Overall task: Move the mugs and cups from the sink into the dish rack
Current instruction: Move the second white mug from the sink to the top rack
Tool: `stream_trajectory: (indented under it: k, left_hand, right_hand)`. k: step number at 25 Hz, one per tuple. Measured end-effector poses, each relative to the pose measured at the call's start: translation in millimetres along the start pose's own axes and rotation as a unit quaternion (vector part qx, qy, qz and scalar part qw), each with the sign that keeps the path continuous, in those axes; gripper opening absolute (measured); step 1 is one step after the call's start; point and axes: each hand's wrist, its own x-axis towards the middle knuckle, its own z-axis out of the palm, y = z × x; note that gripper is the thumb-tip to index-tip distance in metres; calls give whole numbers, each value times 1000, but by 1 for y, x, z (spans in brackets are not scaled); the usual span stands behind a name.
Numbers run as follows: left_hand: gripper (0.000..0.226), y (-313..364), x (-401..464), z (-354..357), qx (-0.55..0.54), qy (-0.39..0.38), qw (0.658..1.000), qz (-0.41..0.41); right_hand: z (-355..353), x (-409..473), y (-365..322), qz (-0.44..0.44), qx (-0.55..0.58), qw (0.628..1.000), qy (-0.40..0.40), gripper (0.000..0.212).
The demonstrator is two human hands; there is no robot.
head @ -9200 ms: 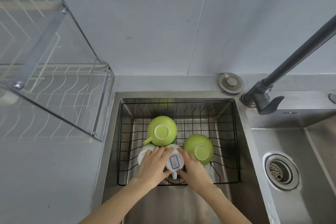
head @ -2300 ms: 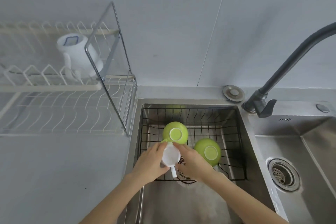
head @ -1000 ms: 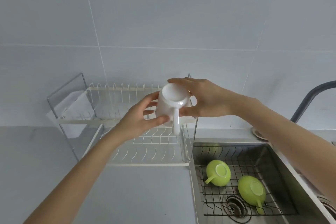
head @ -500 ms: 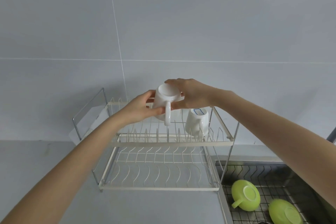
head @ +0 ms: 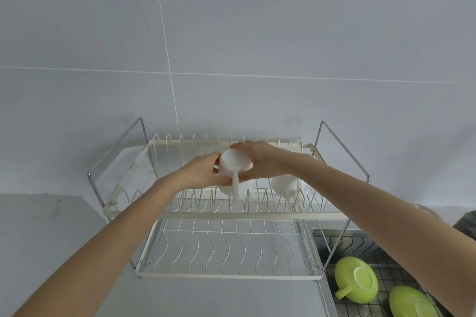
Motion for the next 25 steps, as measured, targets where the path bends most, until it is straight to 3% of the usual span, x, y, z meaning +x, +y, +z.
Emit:
stream_trajectory:
  k: [12,25]
  left_hand:
    - [64,8,-12,-9,28,-29,999,-20]
    - [62,133,-71,10,251,132,954,99]
  right_hand:
    - [-3,-14,3,17,-22,999,-20,82]
    - [-62,-151,24,13,-111,988,108,70]
